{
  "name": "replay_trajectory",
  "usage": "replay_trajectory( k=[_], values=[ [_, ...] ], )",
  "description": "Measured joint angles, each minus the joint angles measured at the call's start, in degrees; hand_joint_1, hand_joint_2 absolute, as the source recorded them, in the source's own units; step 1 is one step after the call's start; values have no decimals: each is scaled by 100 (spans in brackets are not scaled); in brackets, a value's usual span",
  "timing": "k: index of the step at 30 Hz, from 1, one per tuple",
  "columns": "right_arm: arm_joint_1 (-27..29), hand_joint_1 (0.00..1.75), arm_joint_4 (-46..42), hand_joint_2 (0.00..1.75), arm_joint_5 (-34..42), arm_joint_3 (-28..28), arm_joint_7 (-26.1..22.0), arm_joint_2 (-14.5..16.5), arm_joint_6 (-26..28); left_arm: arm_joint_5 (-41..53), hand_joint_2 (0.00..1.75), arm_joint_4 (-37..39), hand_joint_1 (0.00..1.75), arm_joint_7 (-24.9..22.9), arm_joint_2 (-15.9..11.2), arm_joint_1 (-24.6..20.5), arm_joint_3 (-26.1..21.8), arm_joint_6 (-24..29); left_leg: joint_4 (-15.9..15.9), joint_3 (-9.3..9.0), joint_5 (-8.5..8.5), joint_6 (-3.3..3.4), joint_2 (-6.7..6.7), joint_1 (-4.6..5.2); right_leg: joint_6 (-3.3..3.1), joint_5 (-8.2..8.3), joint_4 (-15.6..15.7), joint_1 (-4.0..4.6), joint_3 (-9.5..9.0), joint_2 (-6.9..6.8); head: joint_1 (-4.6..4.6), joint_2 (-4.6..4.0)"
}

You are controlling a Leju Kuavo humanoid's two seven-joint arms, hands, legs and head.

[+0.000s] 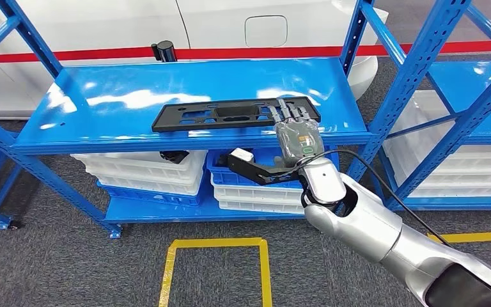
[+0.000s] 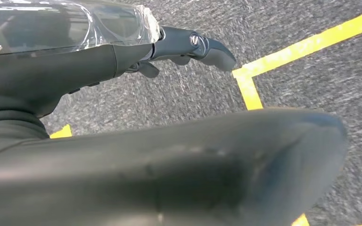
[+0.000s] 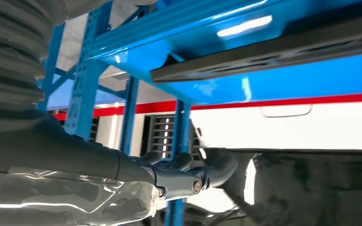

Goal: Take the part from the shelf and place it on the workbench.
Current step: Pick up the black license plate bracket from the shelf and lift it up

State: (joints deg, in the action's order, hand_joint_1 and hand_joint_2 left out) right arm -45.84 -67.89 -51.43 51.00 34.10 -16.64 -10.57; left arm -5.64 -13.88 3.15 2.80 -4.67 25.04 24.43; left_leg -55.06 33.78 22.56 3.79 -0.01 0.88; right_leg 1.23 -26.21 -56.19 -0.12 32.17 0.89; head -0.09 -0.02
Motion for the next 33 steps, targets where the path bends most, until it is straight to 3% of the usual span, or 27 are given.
replay_trajectory(
  k=[2,3,5,6,7,8,10,12,17,19,21,22,23,25,27,28,31,33],
  values=[
    [-11,0,-38,175,78,17,-126,-9,-61,-7,0,0,0,16,4,-1,14,0,104,-84,-27,4,-1,-50,57,-119,-187,6,65,-10,6,0],
    [-12,0,-56,175,118,26,-186,-14,-91,-12,0,0,0,24,7,-6,21,-1,143,-129,-37,9,0,-76,84,-250,-454,3,187,-15,10,1],
    [9,0,-75,175,179,56,-280,-20,-141,-26,0,0,0,32,10,-9,34,-2,156,-175,-16,26,1,-85,138,-552,-1220,-26,591,-19,16,1],
    [29,0,-86,175,209,75,-320,-22,-160,-34,0,0,0,32,14,-3,43,-3,154,-193,1,22,1,-93,163,-615,-1510,-47,769,-21,17,0],
    [45,0,-97,175,237,95,-359,-25,-173,-43,0,0,0,33,17,4,55,-3,150,-212,21,11,0,-103,187,-570,-1606,-68,860,-23,18,0],
    [51,0,-111,175,264,114,-395,-26,-184,-51,0,0,0,34,19,9,65,-4,143,-236,43,-9,-3,-117,208,-409,-1450,-89,827,-26,19,1],
    [42,0,-147,175,315,145,-467,-26,-194,-66,0,0,0,44,20,11,77,-3,115,-285,105,-68,-8,-139,238,27,-658,-124,492,-48,20,0],
    [29,0,-191,175,366,176,-542,-19,-203,-75,0,0,0,60,21,4,82,-2,73,-303,177,-144,-12,-133,199,243,-61,-119,215,-56,19,-1],
    [-4,0,-290,175,452,232,-677,10,-211,-106,0,0,0,77,24,4,104,-2,-76,-259,325,-304,-10,-160,-3,229,58,-102,148,-42,12,0],
    [-17,0,-338,175,468,263,-717,46,-212,-126,0,0,0,90,27,2,116,-1,-736,64,628,-360,-10,-175,-50,213,65,-117,125,-43,-4,0],
    [-10,0,-354,175,476,308,-744,78,-213,-152,0,0,0,98,27,15,123,0,-1565,547,901,-397,-10,-180,-69,189,64,-113,112,-42,-12,0],
    [-6,0,-355,175,478,332,-750,91,-213,-158,0,0,0,99,28,26,126,-1,-1732,685,887,-401,-10,-180,-71,173,63,-111,97,-40,-13,-1],
    [-3,0,-356,175,479,354,-755,104,-213,-162,0,0,0,102,28,35,128,-1,-1662,705,758,-397,-10,-180,-65,155,63,-110,73,-36,-13,-1],
    [-8,0,-368,175,482,392,-767,129,-212,-168,0,0,0,109,27,40,132,-2,-870,415,263,-361,-11,-178,-39,106,64,-110,-2,-29,-14,0],
    [-21,0,-382,175,495,426,-787,151,-210,-176,0,0,0,114,26,36,132,-2,-151,122,-60,-309,-11,-148,13,52,65,-89,-59,-20,-14,0],
    [-28,0,-387,175,505,445,-799,158,-209,-178,0,0,0,115,26,37,133,-2,-4,68,-97,-281,-11,-130,43,30,70,-78,-71,-16,-13,-1],
    [-37,0,-402,175,528,484,-826,168,-210,-179,0,0,0,120,26,38,138,-2,20,47,-73,-182,-15,-120,131,-23,69,-78,-92,-19,-10,-1],
    [-45,0,-406,175,540,497,-839,171,-213,-179,0,0,0,126,23,33,140,-1,53,-3,-68,-99,-15,-143,174,-213,-265,-87,47,-30,-7,-1]
  ],
)
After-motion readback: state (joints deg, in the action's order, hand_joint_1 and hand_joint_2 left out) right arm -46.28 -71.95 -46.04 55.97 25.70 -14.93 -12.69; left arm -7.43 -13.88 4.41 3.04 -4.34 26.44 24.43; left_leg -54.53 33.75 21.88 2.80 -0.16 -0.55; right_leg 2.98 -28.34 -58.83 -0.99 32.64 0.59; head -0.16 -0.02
